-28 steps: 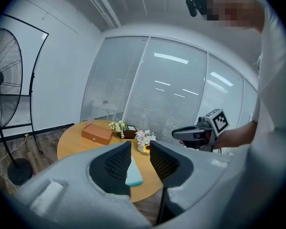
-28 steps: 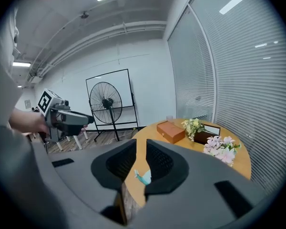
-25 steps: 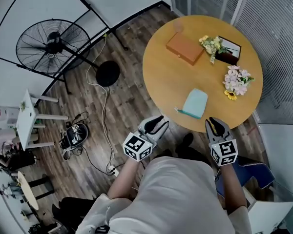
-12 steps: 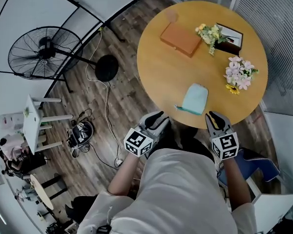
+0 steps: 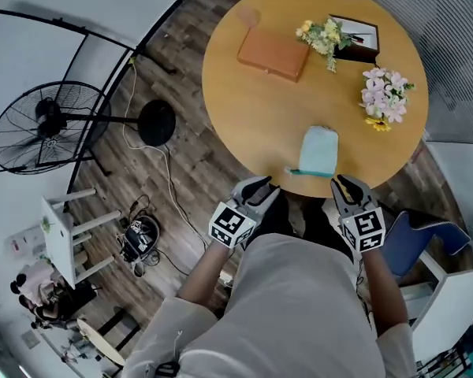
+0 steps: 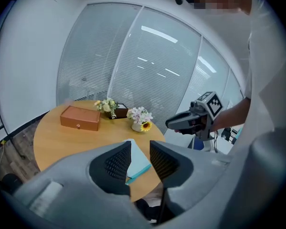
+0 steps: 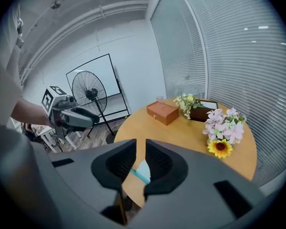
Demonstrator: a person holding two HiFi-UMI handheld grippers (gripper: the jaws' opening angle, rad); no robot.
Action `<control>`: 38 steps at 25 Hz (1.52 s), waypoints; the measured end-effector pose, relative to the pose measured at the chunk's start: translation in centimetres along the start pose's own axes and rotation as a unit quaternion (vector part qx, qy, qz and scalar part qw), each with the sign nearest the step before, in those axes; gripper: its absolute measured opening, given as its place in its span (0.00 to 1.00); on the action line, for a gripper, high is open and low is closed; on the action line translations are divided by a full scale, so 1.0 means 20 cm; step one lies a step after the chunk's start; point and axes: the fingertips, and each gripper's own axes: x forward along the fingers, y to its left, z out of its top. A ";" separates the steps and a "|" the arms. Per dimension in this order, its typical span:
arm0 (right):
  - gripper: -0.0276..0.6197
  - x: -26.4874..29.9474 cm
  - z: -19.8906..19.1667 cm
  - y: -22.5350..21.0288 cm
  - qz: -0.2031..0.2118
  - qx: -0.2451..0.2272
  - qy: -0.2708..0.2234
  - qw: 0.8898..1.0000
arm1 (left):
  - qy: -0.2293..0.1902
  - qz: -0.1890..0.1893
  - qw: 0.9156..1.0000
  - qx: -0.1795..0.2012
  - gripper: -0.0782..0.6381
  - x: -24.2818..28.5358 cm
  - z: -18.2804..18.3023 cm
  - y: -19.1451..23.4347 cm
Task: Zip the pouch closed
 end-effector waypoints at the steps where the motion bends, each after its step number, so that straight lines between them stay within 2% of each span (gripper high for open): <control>1: 0.13 0.02 -0.01 0.01 -0.004 0.001 0.003 1.000 | 0.006 -0.010 1.000 0.003 0.29 0.02 -0.02 0.02; 10: 0.13 0.18 -0.18 0.07 -0.024 0.029 0.035 0.999 | 0.061 -0.076 0.995 0.031 0.29 0.20 -0.19 0.14; 15: 0.13 0.27 -0.31 0.12 -0.024 0.062 0.051 0.996 | 0.104 -0.111 0.987 0.044 0.29 0.29 -0.34 0.17; 19: 0.13 0.35 -0.43 0.16 -0.022 0.083 0.066 0.994 | 0.142 -0.135 0.978 0.075 0.29 0.37 -0.47 0.18; 30: 0.14 0.59 -0.71 0.25 -0.021 0.145 0.106 0.983 | 0.236 -0.205 0.937 0.154 0.29 0.58 -0.79 0.22; 34: 0.14 0.67 -0.78 0.27 -0.023 0.162 0.116 0.980 | 0.273 -0.216 0.915 0.205 0.29 0.62 -0.89 0.25; 38: 0.14 0.73 -0.85 0.28 -0.024 0.171 0.126 0.977 | 0.300 -0.224 0.887 0.270 0.29 0.66 -0.97 0.27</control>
